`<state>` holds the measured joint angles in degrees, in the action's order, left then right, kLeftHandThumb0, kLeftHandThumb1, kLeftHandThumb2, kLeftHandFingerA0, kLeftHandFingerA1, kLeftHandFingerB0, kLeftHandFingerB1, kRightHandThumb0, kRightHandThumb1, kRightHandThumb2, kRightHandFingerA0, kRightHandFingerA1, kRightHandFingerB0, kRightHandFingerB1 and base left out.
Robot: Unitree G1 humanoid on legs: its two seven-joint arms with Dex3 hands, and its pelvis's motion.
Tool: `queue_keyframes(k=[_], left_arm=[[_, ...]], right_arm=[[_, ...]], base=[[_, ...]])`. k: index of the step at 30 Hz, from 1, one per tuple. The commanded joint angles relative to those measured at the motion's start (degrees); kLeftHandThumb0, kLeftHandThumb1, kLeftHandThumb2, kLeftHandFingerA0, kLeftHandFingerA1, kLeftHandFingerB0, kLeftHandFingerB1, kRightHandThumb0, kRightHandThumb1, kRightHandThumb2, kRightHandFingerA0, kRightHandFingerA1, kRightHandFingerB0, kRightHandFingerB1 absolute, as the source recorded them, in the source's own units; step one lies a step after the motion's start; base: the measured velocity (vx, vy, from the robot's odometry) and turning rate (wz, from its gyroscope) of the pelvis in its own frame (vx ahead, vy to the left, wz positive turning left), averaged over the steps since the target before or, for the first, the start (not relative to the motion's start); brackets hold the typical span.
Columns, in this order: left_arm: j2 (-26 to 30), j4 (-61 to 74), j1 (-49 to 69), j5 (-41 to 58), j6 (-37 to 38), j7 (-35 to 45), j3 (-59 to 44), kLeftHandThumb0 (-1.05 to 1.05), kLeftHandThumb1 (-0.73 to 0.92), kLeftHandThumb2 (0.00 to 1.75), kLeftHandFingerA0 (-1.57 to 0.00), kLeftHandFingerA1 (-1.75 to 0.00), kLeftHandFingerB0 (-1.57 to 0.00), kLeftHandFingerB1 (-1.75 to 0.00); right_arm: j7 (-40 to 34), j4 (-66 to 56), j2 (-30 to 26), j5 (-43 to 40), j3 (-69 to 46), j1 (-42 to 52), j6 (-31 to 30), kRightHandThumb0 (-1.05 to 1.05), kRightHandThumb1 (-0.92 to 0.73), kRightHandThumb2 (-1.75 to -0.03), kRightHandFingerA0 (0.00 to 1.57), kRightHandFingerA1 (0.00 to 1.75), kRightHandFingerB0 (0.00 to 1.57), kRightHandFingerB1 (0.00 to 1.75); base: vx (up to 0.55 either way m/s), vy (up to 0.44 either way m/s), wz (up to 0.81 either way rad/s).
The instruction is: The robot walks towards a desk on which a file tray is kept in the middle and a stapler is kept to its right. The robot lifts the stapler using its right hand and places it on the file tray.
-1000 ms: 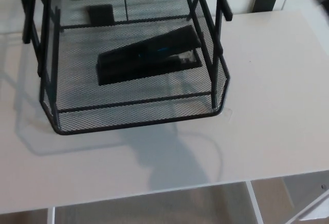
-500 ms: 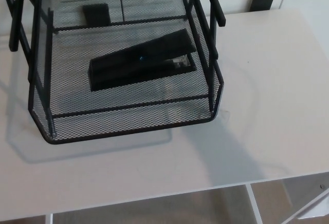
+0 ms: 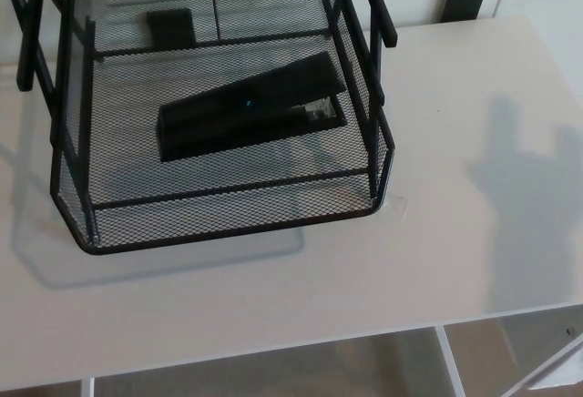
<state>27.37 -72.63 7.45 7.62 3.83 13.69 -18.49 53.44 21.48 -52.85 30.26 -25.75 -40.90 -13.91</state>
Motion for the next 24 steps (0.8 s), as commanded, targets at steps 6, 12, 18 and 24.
queue_keyframes(k=[6,12,18,24], left_arm=[[2.0,-1.1,1.6,-0.1,2.4,0.6,-0.7,-1.05,0.92,1.1,-0.31,-1.06,0.0,-0.59],[2.0,-0.7,1.6,-0.8,2.7,0.8,0.1,-1.05,0.92,1.1,-0.38,-1.11,0.0,-0.62],[2.4,-0.3,2.0,-2.0,3.0,0.3,1.3,-0.96,0.83,1.44,-0.22,-0.87,-0.11,-0.58],[2.8,-0.4,1.0,-2.4,2.2,0.5,2.3,-0.99,0.88,1.21,-0.33,-1.01,0.0,-0.57]], right_arm=[[-25.8,3.9,28.3,-14.6,-43.2,55.8,5.0,-0.65,-0.56,-0.91,0.18,0.64,0.03,0.42],[-28.9,5.9,38.0,-18.1,-42.5,58.2,4.9,-0.54,-0.68,-0.61,0.1,0.64,0.08,0.34],[-27.4,10.2,42.2,-16.2,-34.3,62.3,10.9,-0.61,-0.52,-0.86,0.23,0.63,0.05,0.43],[-22.6,2.3,45.3,-14.1,-25.6,67.8,12.9,-0.63,-0.49,-0.85,0.19,0.58,0.04,0.42]], base=[[0.0,0.0,0.0],[0.0,0.0,0.0],[0.0,0.0,0.0],[0.0,0.0,0.0]])
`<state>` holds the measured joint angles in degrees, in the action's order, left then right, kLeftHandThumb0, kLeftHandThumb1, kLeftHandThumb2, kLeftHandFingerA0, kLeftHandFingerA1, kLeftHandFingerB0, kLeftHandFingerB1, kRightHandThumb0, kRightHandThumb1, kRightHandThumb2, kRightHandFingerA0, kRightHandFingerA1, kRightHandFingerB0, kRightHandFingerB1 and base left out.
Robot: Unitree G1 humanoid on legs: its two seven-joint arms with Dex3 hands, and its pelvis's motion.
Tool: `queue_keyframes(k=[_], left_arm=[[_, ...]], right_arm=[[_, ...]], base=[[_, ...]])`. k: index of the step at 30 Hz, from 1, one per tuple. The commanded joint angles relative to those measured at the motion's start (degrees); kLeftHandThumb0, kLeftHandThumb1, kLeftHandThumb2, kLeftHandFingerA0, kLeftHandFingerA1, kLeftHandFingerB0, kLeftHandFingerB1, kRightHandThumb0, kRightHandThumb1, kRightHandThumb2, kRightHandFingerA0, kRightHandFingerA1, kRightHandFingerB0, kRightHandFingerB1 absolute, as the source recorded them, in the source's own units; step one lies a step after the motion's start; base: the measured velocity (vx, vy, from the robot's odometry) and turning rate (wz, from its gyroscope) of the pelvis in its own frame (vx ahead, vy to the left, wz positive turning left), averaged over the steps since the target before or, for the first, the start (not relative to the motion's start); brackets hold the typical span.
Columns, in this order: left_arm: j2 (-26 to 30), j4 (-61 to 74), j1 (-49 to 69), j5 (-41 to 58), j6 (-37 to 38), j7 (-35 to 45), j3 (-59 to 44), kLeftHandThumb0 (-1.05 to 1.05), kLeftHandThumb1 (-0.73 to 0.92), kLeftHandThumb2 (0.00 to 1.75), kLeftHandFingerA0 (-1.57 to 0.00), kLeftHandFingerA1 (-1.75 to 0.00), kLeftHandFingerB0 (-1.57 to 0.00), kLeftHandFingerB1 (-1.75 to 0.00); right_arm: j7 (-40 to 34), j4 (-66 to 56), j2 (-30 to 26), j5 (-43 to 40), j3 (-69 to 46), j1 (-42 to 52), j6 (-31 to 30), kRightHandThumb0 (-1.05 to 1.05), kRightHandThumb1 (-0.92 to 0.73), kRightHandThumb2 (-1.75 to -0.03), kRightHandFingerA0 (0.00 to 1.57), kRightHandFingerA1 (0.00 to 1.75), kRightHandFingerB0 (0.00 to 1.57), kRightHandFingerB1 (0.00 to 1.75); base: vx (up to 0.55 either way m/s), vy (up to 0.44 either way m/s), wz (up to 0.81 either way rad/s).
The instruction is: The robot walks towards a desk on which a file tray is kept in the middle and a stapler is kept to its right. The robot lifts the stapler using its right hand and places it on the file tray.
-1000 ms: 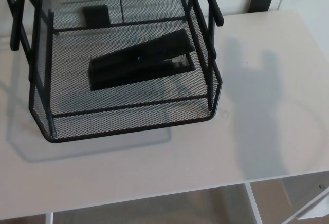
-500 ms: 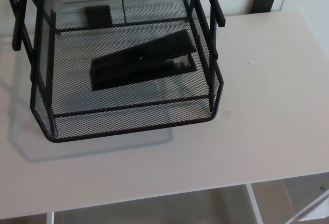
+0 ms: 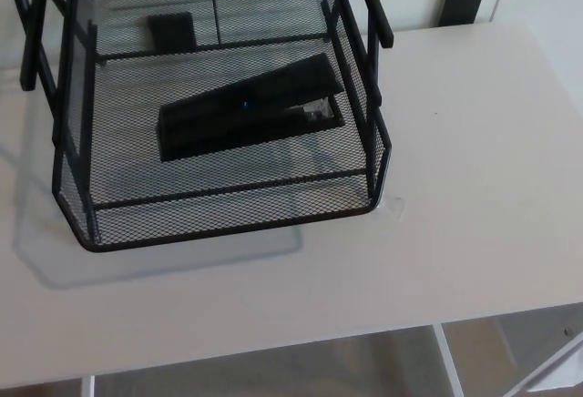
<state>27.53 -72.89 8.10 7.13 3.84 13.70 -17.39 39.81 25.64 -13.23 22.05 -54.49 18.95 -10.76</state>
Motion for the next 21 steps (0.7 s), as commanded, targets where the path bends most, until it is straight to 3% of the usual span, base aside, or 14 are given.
queue_keyframes(k=[1,3,4,5,7,8,13,14,15,17,19,20,21], left_arm=[[2.7,-0.1,0.9,-2.4,2.9,0.7,1.8,-0.97,0.82,1.46,-0.2,-0.86,-0.11,-0.59],[2.8,-0.1,1.7,-2.7,3.6,0.5,2.3,-0.97,0.82,1.46,-0.2,-0.86,-0.11,-0.59],[2.9,-0.2,1.6,-3.2,3.4,0.0,3.0,-0.95,0.84,1.46,-0.19,-0.83,-0.11,-0.57],[2.7,-0.3,1.6,-3.0,3.3,-0.2,3.0,-0.96,0.83,1.45,-0.19,-0.84,-0.11,-0.58],[2.4,-0.4,1.3,-2.0,2.7,0.3,2.3,-0.95,0.81,1.44,-0.15,-0.82,-0.09,-0.56],[2.2,-0.3,1.4,-1.7,2.6,0.7,2.1,-1.0,0.87,1.2,-0.3,-0.98,0.0,-0.56],[2.5,-0.1,1.6,-1.7,3.2,2.0,1.9,-1.02,0.88,1.19,-0.3,-0.99,0.0,-0.55],[2.5,-0.1,1.5,-1.5,3.2,1.8,1.7,-1.01,0.89,1.19,-0.3,-0.99,0.0,-0.54],[2.4,-0.2,1.3,-1.1,2.9,1.7,1.3,-1.0,0.88,1.19,-0.3,-1.0,0.0,-0.54],[2.3,-0.4,1.0,-1.2,2.7,1.2,1.1,-1.0,0.88,1.18,-0.33,-1.02,0.0,-0.55],[2.3,-0.2,1.0,-1.4,2.9,1.5,1.2,-1.01,0.88,1.19,-0.35,-1.04,0.0,-0.56],[2.1,-0.6,0.8,-1.6,2.8,1.1,1.3,-0.97,0.81,1.45,-0.13,-0.82,-0.08,-0.55],[2.1,-0.6,0.8,-1.6,2.8,1.1,1.3,-0.97,0.81,1.45,-0.13,-0.82,-0.08,-0.55]], right_arm=[[-8.7,-4.3,6.5,-6.4,3.8,9.0,8.4,-0.61,-0.48,-0.82,0.18,0.59,0.06,0.45],[-9.3,-5.1,6.4,-7.2,5.0,9.9,7.7,-0.61,-0.48,-0.82,0.18,0.59,0.06,0.45],[-10.3,-4.4,6.0,-6.5,6.5,11.0,9.9,-0.6,-0.66,-0.61,0.25,0.56,0.11,0.34],[-11.1,-3.1,5.6,-7.7,6.8,11.0,11.2,-0.61,-0.49,-0.83,0.23,0.59,0.06,0.43],[-10.8,-3.3,5.3,-9.8,6.9,10.9,8.7,-0.62,-0.48,-0.82,0.16,0.56,0.05,0.43],[-11.1,-3.0,5.7,-12.1,6.1,10.8,8.9,-0.59,-0.46,-0.8,0.23,0.59,0.1,0.44],[-11.3,-2.3,3.2,-12.5,10.2,12.0,9.8,-0.64,-0.48,-0.84,0.17,0.58,0.04,0.4],[-11.3,-1.8,2.7,-13.2,10.8,11.9,9.6,-0.61,-0.62,-0.6,0.18,0.55,0.09,0.32],[-11.4,-2.2,2.6,-14.1,11.1,11.8,8.6,-0.64,-0.46,-0.83,0.16,0.58,0.04,0.41],[-12.8,-3.7,2.8,-15.3,11.7,12.0,7.0,-0.64,-0.46,-0.82,0.17,0.58,0.05,0.45],[-12.8,-3.5,2.3,-15.7,12.4,12.1,7.6,-0.63,-0.47,-0.83,0.18,0.59,0.04,0.44],[-13.3,-3.2,1.5,-15.5,13.4,12.2,7.9,-0.65,-0.47,-0.85,0.19,0.59,0.03,0.44],[-13.3,-3.2,1.5,-15.5,13.4,12.2,7.9,-0.65,-0.47,-0.85,0.19,0.59,0.03,0.44]], base=[[0.0,0.0,0.0],[0.0,0.0,0.0],[0.0,0.0,0.0],[0.0,0.0,0.0],[0.0,0.0,0.0],[0.0,0.0,0.0],[0.0,0.0,0.0],[0.0,0.0,0.0],[0.0,0.0,0.0],[0.0,0.0,0.0],[0.0,0.0,0.0],[0.0,0.0,0.0],[0.0,0.0,0.0]])
